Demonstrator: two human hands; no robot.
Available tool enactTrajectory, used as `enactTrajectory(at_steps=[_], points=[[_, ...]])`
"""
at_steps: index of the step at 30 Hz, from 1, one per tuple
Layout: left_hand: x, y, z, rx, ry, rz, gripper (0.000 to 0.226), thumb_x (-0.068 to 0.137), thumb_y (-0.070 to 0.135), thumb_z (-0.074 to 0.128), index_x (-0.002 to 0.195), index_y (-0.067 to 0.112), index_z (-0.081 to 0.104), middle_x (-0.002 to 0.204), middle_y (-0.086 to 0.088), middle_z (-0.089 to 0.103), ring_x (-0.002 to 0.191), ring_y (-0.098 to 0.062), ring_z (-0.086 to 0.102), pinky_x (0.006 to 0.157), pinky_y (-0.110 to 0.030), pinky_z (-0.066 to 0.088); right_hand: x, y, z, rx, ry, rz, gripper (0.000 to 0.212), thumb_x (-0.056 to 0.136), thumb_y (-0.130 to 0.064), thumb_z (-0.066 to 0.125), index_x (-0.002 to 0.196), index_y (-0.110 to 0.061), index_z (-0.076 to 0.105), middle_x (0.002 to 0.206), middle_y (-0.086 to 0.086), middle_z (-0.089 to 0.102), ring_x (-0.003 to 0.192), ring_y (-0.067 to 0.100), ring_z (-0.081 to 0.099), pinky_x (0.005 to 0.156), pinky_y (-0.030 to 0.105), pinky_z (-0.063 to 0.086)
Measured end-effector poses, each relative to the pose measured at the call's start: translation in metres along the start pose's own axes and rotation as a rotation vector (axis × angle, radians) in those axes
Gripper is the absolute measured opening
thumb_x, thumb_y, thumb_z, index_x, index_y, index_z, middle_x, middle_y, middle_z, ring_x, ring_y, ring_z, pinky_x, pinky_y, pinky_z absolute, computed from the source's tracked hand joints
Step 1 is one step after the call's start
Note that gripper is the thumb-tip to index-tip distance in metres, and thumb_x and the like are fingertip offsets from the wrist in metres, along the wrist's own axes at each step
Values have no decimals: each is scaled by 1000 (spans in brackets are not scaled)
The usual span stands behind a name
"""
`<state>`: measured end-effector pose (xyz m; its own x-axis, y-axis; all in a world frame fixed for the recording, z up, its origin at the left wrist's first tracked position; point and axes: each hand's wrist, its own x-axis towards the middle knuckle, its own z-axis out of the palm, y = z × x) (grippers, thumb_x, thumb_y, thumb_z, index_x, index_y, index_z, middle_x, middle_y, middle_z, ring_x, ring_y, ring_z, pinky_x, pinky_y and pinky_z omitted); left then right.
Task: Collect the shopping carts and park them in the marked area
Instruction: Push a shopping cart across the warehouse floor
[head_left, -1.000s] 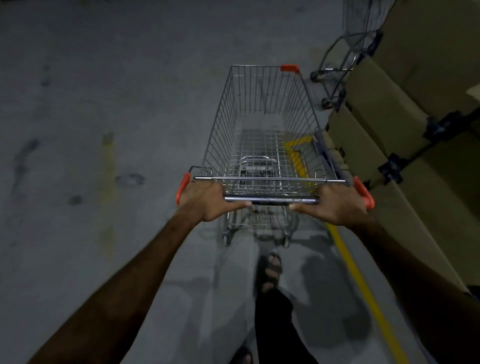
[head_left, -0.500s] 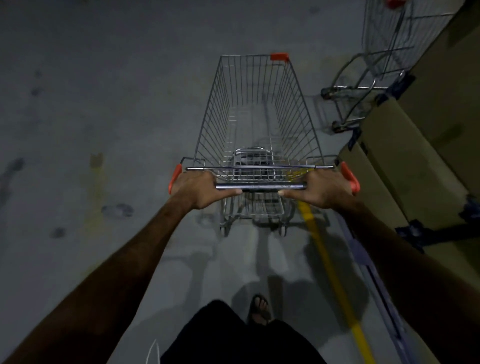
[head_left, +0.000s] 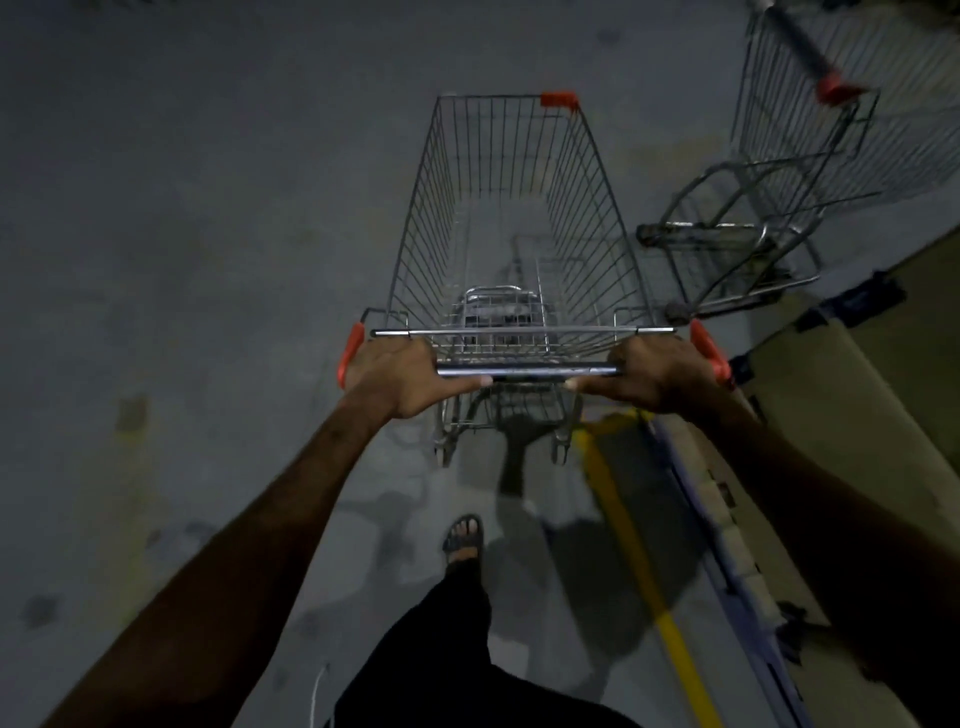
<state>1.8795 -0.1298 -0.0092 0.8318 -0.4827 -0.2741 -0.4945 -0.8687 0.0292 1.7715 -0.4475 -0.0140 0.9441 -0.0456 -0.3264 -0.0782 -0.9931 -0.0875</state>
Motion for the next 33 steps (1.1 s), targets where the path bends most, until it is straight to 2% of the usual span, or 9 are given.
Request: enactTrajectory(at_steps=[2,6,10,14,16,19,26,30,33], points=[[50,-10,-19,-5,-8,30,112,66,113,18,125,37,75,121,2,77,114,-24,69,118,-53,32,45,14,-16,-36,29,-5,93,69,-108,27,64,-22,62,73,0,68,74,21,68,72,33,49],[155,-24,-50,-16,-56,45,106,62,115,14,83,28,72,97,5,76,100,-20,69,123,-58,24,137,41,-41,-43,74,39,97,69,-109,21,60,-21,61,61,-4,61,60,14,59,68,33,52],[259,-36,-82,5,-82,71,98,65,113,16,71,28,63,90,8,72,99,-19,68,122,-60,21,225,76,-70,-60,84,69,97,70,-108,21,58,-20,61,57,-4,60,55,12,57,70,35,54],[367,-38,-110,23,-57,79,103,61,115,11,86,36,72,103,6,76,108,-22,69,122,-60,23,319,121,-98,-44,141,65,98,69,-109,17,58,-21,59,59,-3,60,56,13,57,72,36,55],[421,-37,-127,11,-33,77,110,60,116,12,104,39,78,116,5,77,116,-24,68,122,-60,23,369,148,-116,-36,175,49,97,69,-109,17,56,-21,56,55,-4,58,53,13,56,71,36,56],[506,-33,-152,5,-28,70,116,59,116,11,129,46,72,134,7,72,128,-24,63,124,-60,20,442,188,-149,-35,200,33,98,69,-109,16,54,-21,55,54,-4,55,52,12,54,72,36,54],[696,-35,-210,-26,-45,59,116,57,117,11,135,51,66,140,7,70,133,-25,61,126,-60,18,610,271,-223,-40,173,13,94,73,-107,19,58,-21,55,56,-6,55,56,13,55,77,38,54],[797,-42,-239,-32,-39,38,119,55,117,12,120,40,77,126,3,76,124,-26,65,125,-59,19,700,308,-260,-41,155,33,93,72,-107,20,58,-23,57,58,-5,57,60,17,58,78,39,53],[876,-51,-257,-17,-39,53,118,56,117,11,118,42,77,122,5,76,121,-24,67,124,-58,20,770,335,-284,-67,158,53,95,71,-108,19,60,-23,60,60,-5,60,62,17,60,76,38,53]])
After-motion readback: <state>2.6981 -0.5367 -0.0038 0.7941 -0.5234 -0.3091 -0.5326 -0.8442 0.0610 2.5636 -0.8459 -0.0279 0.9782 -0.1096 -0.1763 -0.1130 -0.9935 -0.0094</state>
